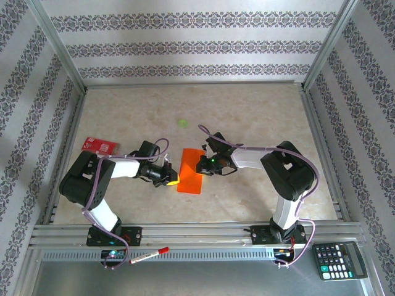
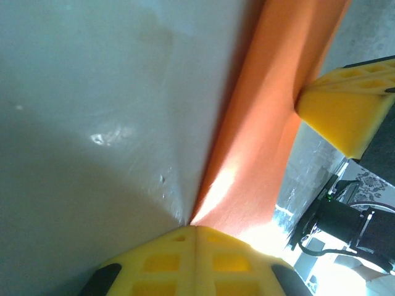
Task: Fold a paper plane with a square sheet of paper (pick it up from the middle)
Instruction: First fold in half a square sheet of paper at the center of the table.
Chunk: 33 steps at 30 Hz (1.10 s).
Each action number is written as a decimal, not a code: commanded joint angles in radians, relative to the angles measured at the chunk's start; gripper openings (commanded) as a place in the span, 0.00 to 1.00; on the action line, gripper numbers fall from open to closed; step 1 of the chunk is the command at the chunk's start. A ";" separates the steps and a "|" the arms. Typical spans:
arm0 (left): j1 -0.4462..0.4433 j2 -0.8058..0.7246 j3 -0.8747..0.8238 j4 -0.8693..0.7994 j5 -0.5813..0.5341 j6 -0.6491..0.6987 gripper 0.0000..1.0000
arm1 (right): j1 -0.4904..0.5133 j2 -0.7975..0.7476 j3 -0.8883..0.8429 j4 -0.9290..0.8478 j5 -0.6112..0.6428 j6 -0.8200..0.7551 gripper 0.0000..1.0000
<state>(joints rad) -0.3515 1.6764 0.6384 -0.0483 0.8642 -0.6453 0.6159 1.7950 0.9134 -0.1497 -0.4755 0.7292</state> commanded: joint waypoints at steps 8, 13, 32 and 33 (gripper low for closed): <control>-0.010 -0.032 0.005 -0.083 -0.064 -0.005 0.00 | -0.012 -0.057 -0.002 -0.074 0.031 -0.007 0.06; -0.012 -0.176 -0.016 -0.020 -0.099 -0.086 0.08 | -0.013 -0.042 -0.021 -0.053 0.033 0.000 0.05; -0.130 -0.017 0.053 0.010 -0.078 -0.118 0.10 | -0.013 -0.005 -0.057 -0.021 0.039 -0.002 0.05; -0.124 -0.014 0.048 0.011 -0.079 -0.117 0.10 | -0.013 -0.003 -0.056 -0.020 0.039 -0.002 0.06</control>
<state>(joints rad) -0.4915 1.6489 0.6830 -0.0143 0.7998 -0.7780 0.6041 1.7683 0.8810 -0.1566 -0.4610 0.7300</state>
